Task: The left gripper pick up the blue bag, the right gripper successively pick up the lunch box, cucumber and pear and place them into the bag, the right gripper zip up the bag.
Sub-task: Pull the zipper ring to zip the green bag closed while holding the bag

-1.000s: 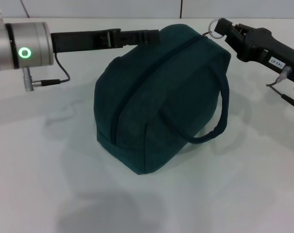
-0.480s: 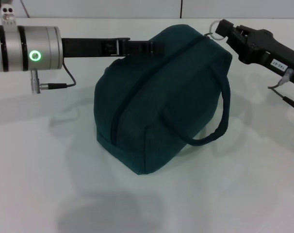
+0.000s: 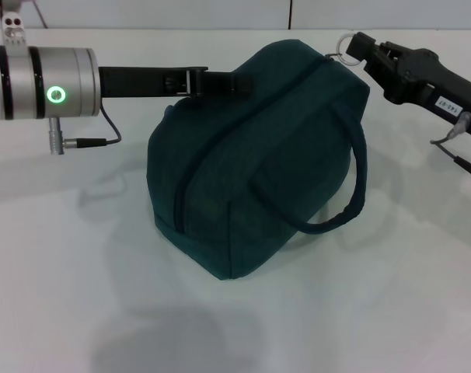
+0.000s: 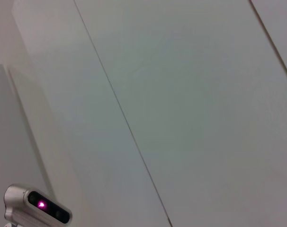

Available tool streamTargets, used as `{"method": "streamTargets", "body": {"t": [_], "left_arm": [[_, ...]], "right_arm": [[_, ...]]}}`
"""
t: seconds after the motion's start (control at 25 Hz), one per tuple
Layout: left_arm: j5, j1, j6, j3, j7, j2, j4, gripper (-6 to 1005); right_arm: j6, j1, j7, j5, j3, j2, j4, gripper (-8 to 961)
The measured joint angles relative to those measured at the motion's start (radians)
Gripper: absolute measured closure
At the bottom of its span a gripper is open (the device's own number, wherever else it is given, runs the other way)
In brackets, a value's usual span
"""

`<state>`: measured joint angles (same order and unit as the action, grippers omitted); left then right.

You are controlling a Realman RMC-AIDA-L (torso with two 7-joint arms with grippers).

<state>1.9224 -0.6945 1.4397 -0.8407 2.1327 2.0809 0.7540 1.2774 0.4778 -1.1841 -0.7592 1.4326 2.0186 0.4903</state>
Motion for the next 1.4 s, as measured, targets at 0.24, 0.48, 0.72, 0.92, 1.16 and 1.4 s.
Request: {"method": "streamTargets", "body": {"t": [0.24, 0.48, 0.72, 0.92, 1.16, 1.4], "left_arm": [[-0.007, 0.0, 0.005, 0.0, -0.004, 0.0, -0.003, 795], [-0.027, 0.003, 0.02, -0.024, -0.025, 0.004, -0.008, 911], [-0.089, 0.014, 0.026, -0.107, -0.05, 0.005, -0.008, 952], [-0.127, 0.023, 0.037, -0.117, -0.078, 0.006, -0.004, 951], [-0.157, 0.031, 0.062, -0.119, -0.097, 0.006, -0.004, 949], [-0.158, 0.033, 0.069, -0.126, -0.098, 0.004, -0.005, 948]], "right_arm": [[0.013, -0.007, -0.003, 0.005, -0.001, 0.0, -0.005, 924], [0.021, -0.006, -0.028, 0.046, -0.002, -0.003, -0.046, 923], [0.015, 0.0, -0.075, 0.066, -0.004, -0.003, -0.079, 922], [-0.011, 0.003, -0.123, 0.075, -0.005, -0.003, -0.109, 922], [-0.021, 0.008, -0.132, 0.077, -0.006, -0.002, -0.139, 921], [-0.014, 0.012, -0.132, 0.088, -0.015, -0.002, -0.149, 920]]}}
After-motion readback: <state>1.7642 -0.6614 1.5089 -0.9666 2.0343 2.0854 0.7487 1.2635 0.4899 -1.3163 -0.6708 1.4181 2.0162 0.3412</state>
